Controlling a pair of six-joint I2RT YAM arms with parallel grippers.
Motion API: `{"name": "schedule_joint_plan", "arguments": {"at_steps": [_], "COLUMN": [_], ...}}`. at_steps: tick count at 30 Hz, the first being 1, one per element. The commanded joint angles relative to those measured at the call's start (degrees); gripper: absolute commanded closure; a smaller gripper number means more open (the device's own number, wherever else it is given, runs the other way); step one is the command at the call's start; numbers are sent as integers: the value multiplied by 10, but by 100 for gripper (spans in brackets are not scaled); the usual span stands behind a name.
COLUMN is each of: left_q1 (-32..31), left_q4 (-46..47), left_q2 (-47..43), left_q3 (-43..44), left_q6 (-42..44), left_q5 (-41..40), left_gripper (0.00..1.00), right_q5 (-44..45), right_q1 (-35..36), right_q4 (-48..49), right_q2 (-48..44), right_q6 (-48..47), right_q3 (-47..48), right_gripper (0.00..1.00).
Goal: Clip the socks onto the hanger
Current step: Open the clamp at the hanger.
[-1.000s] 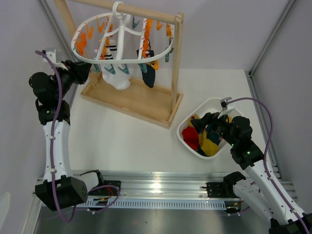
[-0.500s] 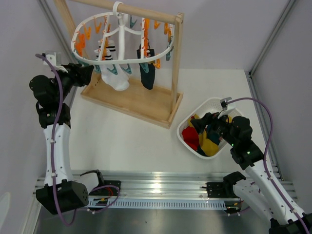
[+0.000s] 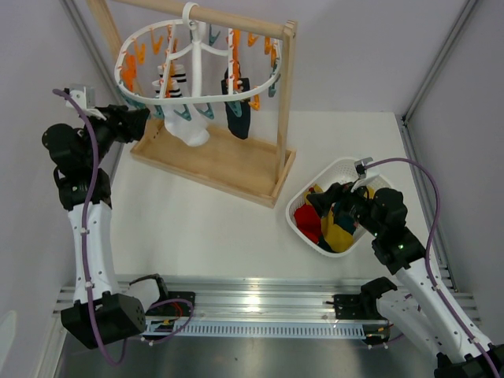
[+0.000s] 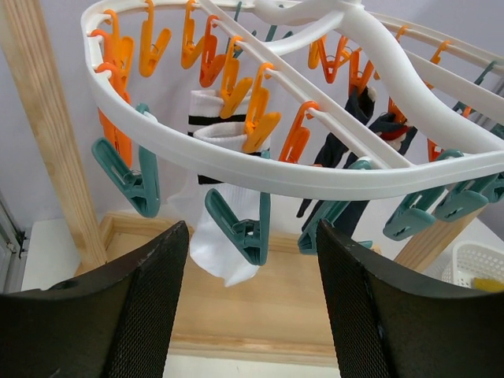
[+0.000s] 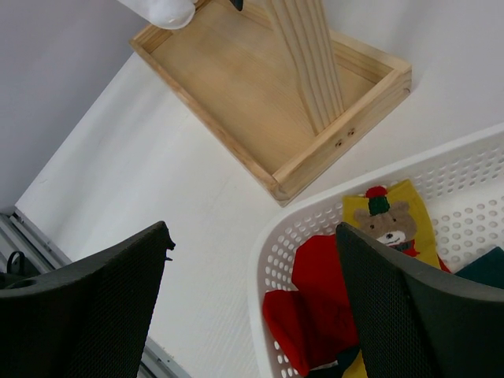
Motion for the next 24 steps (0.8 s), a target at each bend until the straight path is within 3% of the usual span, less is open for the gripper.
{"name": "schedule_joint_plan", "arguments": {"at_steps": [1, 6, 24], "left_q1": [10, 11, 11], "left_q4": [1, 6, 78], "left_q2": [4, 13, 43], "left_q3": [7, 11, 15], "left_q6": [7, 1, -33], "left_q5": [25, 26, 55], "left_gripper": [30, 25, 27], "right_q5": [-9, -12, -15], "right_q1": [-2, -2, -2], "right_q4": [28, 30, 33], "right_q2": [-4, -4, 1], "right_q6": [-7, -8, -9], "right_q3": [-4, -4, -7], "right_gripper": [11, 11, 11]}}
